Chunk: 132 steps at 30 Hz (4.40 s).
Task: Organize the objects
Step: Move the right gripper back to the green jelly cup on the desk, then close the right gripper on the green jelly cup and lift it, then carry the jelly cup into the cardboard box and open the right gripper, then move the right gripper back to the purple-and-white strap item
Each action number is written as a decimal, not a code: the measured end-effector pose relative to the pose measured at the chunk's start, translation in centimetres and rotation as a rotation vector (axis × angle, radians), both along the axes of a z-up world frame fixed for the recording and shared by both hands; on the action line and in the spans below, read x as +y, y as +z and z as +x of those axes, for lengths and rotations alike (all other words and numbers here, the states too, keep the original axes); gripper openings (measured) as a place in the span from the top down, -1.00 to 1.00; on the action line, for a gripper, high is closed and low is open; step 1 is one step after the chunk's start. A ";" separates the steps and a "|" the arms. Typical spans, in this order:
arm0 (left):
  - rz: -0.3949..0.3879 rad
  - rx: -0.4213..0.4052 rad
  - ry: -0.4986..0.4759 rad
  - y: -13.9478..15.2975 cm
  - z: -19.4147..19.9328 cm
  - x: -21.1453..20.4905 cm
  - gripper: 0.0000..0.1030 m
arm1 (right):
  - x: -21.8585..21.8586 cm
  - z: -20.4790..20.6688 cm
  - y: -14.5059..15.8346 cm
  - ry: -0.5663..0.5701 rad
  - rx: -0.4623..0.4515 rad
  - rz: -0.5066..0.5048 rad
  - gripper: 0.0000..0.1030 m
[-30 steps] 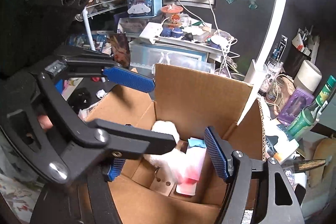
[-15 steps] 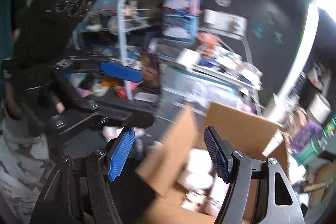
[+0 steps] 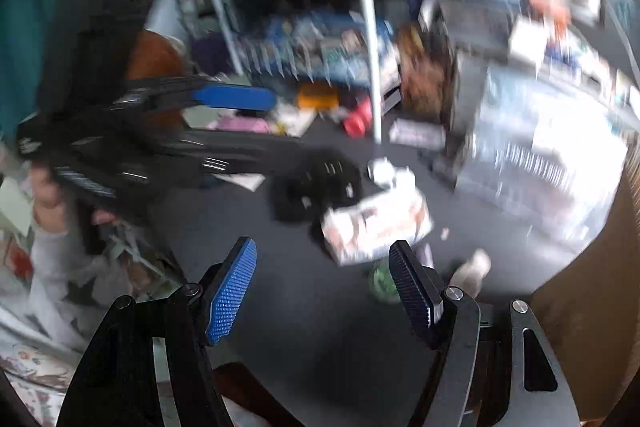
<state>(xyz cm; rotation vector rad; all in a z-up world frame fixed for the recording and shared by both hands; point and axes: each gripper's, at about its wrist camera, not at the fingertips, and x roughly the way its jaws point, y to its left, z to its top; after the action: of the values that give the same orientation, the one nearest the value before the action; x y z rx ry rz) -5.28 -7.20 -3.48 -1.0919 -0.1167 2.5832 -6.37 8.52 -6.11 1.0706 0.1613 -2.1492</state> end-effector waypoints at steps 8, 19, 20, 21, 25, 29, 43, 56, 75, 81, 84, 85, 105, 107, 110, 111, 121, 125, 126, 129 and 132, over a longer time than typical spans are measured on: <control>0.025 -0.064 0.035 -4.1 1.2 -0.7 -0.69 | -0.6 -2.4 -5.5 -0.056 0.093 0.161 -0.26; 0.019 -0.082 0.048 -4.3 0.9 -1.3 -0.69 | -1.2 -2.7 -6.6 0.045 0.044 0.126 0.13; 0.021 -0.083 0.046 -4.2 0.9 -1.2 -0.69 | -1.4 -2.7 -6.6 0.052 0.044 0.126 0.13; 0.021 -0.083 0.045 -4.2 0.8 -1.2 -0.69 | -1.5 -2.5 -6.7 0.050 0.050 0.136 0.13; 0.007 -0.082 0.048 -4.1 0.6 -0.9 -0.69 | -1.7 -2.5 -7.1 0.039 0.080 0.185 0.16; 0.003 -0.086 0.039 -3.9 0.4 -0.6 -0.69 | -1.7 -2.2 -7.1 0.043 0.108 0.192 0.31; 0.097 -0.131 -0.108 -3.2 -0.8 1.7 -0.69 | -1.2 -0.3 -4.3 0.063 0.173 0.166 0.34; 0.199 -0.114 -0.293 1.5 -1.8 4.7 0.06 | -1.3 4.7 3.6 0.097 0.447 0.152 0.35; 0.139 -0.011 -0.434 8.5 -5.1 13.3 0.29 | 5.3 4.3 9.9 -0.065 0.546 0.185 0.35; 0.108 -0.027 -0.490 9.2 -7.5 18.2 0.30 | 9.5 2.8 10.8 -0.146 0.499 0.191 0.34; 0.097 -0.048 -0.514 8.8 -8.8 20.5 0.31 | 11.8 1.9 10.8 -0.187 0.457 0.181 0.34; 0.089 -0.057 -0.520 8.6 -9.2 21.4 0.31 | 12.6 1.5 10.7 -0.203 0.436 0.175 0.34; -0.034 -0.082 -0.535 7.5 -10.2 26.3 -0.37 | 17.6 -0.5 8.3 -0.305 0.218 0.239 -0.10; -0.031 -0.060 -0.525 8.0 -9.8 25.5 -0.42 | 17.4 -0.3 8.5 -0.302 0.223 0.237 -0.10; -0.026 -0.025 -0.505 8.9 -9.0 23.8 -0.44 | 16.6 0.0 9.0 -0.293 0.239 0.241 -0.10; -0.027 -0.008 -0.492 9.3 -8.6 23.0 -0.45 | 16.3 0.1 9.1 -0.290 0.244 0.239 -0.10; -0.020 0.098 -0.295 10.3 -6.0 12.4 -0.54 | 9.0 2.0 11.0 -0.141 0.318 0.131 -0.10; -0.030 0.123 -0.181 8.6 -4.5 8.6 -0.54 | 5.1 2.4 10.0 -0.036 0.284 0.063 -0.10; -0.032 0.123 -0.161 8.0 -4.1 7.7 -0.54 | 4.2 2.6 9.6 -0.005 0.274 0.047 -0.10; -0.033 0.103 -0.119 5.8 -3.2 5.7 -0.54 | 1.9 2.5 7.6 0.038 0.224 0.030 -0.10; -0.030 0.063 -0.083 3.2 -2.8 4.1 -0.54 | 0.7 1.4 4.8 0.047 0.137 0.018 -0.10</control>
<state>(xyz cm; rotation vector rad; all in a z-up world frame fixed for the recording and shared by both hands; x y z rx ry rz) -8.04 -3.10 -0.33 -1.0020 -0.0172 2.5495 -4.95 9.20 -1.36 0.9206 0.2670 -2.1823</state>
